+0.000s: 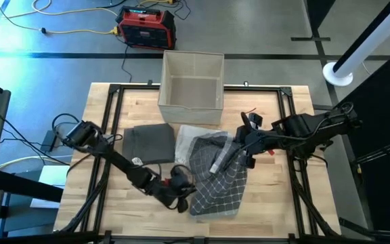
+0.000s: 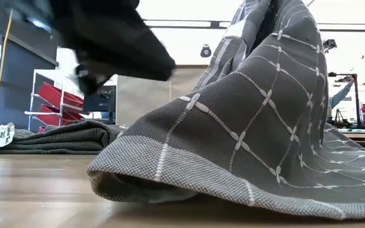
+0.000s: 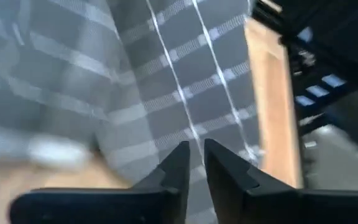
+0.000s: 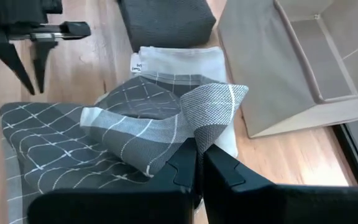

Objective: Fold towel
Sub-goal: Fold the gray squared towel

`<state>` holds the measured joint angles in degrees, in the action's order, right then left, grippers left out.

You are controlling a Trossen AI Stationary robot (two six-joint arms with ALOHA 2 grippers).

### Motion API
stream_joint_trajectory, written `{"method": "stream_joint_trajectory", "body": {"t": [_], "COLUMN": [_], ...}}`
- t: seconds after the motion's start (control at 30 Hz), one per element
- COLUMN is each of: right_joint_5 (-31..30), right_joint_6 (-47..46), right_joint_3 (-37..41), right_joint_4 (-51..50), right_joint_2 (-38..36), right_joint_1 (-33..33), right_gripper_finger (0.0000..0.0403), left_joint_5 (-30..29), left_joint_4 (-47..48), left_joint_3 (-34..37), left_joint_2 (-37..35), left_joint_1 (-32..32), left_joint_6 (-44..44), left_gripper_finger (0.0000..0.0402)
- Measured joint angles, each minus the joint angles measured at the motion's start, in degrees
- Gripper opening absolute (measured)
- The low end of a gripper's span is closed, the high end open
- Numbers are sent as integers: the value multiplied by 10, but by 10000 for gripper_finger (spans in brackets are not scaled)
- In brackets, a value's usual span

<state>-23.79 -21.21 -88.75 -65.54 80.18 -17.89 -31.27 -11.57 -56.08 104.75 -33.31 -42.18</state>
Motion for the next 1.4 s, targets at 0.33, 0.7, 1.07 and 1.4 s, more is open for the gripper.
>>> {"method": "stream_joint_trajectory", "body": {"t": [0.33, 0.7, 1.07, 1.4], "right_joint_5": [-3, -7, -7, 56], "right_joint_6": [-16, -24, -39, -42], "right_joint_3": [0, 0, 0, 0], "right_joint_4": [1, 2, 2, -5], "right_joint_2": [0, 0, 0, -18], "right_joint_1": [0, 0, -2, -8], "right_gripper_finger": [0, 0, 0, 0], "left_joint_5": [3, 25, 23, 17], "left_joint_4": [119, 111, 93, 96], "left_joint_3": [-18, -18, -19, -20], "left_joint_2": [0, 48, 93, 98], "left_joint_1": [49, 63, 65, 73], "left_joint_6": [188, 169, 114, 0], "left_gripper_finger": [121, 122, 122, 14]}}
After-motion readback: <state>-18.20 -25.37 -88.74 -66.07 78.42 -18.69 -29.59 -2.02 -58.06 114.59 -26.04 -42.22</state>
